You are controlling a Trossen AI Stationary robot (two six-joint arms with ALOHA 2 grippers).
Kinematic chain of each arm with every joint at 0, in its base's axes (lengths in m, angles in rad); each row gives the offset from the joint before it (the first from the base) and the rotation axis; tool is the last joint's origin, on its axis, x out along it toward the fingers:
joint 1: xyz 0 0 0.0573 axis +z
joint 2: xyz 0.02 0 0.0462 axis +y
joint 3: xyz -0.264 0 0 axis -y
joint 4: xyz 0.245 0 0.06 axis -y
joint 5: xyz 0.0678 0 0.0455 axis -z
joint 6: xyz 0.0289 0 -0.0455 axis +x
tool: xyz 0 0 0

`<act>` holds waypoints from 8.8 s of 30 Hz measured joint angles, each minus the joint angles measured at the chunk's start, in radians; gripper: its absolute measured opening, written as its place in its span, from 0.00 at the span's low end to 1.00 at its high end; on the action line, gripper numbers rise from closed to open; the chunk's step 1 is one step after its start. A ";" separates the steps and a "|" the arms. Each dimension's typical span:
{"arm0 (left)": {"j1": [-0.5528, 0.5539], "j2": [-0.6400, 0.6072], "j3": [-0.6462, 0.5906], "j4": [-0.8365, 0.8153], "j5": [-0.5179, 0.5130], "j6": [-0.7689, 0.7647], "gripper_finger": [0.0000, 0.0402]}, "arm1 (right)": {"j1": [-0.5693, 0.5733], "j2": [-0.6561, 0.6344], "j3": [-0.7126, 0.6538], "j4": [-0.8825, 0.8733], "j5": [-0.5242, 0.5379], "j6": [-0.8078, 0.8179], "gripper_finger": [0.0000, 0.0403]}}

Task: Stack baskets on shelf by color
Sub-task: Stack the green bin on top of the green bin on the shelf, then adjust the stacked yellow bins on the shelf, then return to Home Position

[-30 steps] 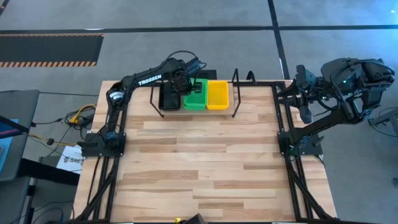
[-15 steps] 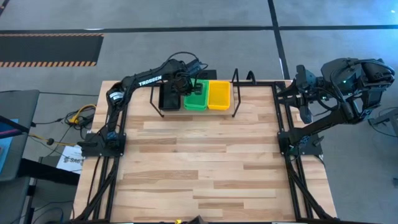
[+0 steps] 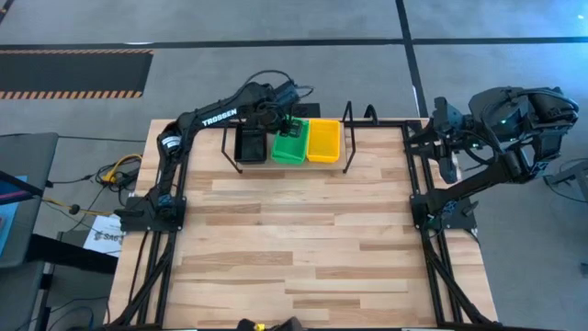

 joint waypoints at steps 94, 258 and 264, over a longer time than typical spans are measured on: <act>-0.297 0.000 -0.292 0.202 -0.152 1.093 0.00 | 0.000 0.119 0.000 0.000 0.004 0.134 0.02; -1.362 -1.726 -1.603 0.703 -0.931 -0.222 0.00 | 0.373 -0.836 -1.713 1.640 0.184 0.107 0.00; -1.362 -1.933 -1.687 0.706 -0.936 -0.121 0.00 | 0.374 -0.837 -1.887 1.815 0.256 0.217 0.00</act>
